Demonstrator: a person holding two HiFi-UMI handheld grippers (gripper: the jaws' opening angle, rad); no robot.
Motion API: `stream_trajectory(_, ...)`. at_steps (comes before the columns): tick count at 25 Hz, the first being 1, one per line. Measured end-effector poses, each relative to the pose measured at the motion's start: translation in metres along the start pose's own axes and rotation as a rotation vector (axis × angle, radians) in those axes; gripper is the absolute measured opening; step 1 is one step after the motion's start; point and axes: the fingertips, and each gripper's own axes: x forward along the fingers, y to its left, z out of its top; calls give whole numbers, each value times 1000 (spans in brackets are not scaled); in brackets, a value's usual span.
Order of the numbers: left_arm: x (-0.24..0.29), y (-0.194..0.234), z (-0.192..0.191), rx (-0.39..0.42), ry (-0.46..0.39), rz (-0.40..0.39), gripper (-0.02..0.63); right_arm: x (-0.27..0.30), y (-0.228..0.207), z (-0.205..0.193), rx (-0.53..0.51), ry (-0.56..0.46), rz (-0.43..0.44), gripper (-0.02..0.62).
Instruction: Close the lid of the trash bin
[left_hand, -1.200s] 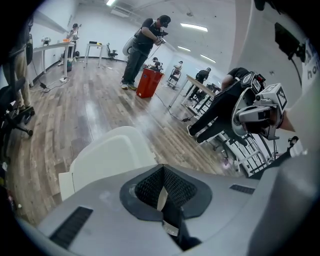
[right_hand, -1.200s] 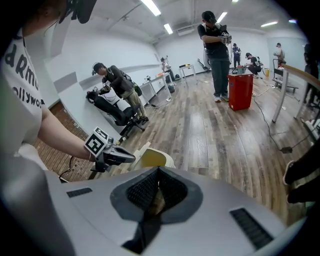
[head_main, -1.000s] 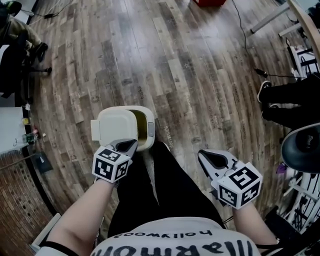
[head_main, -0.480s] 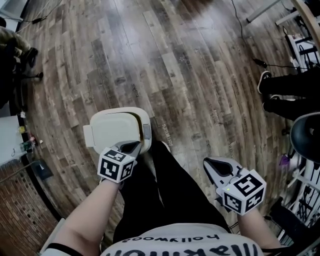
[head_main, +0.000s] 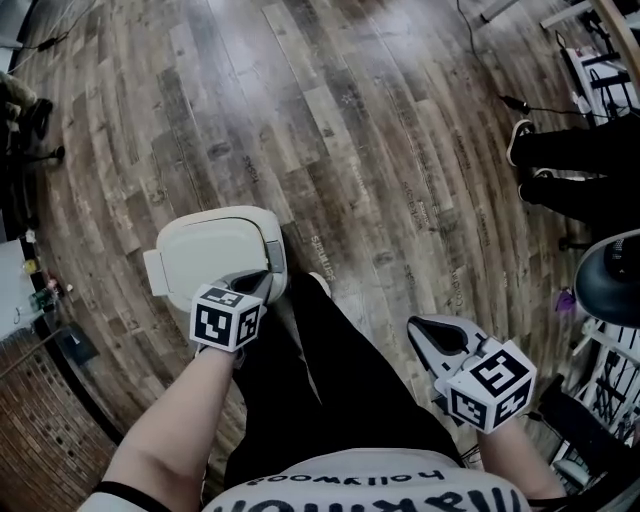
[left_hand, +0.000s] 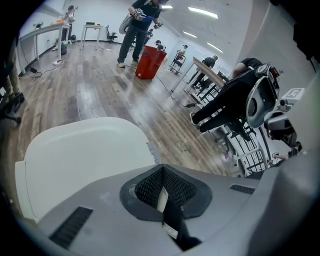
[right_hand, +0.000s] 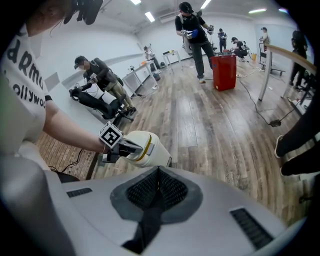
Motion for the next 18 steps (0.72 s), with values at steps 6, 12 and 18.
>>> stream_trajectory(6,11,12,-2,-35,5,17,8,1,0,-3,19,-17,-11,8)
stream_trajectory(12,16,18,-5,-48,-4,26,6,4,5,-12,34,-25,-4,8)
stream_trajectory(18,25,16,-6,-19,26,-6,6,1,6,-9,36,-47,-1,8)
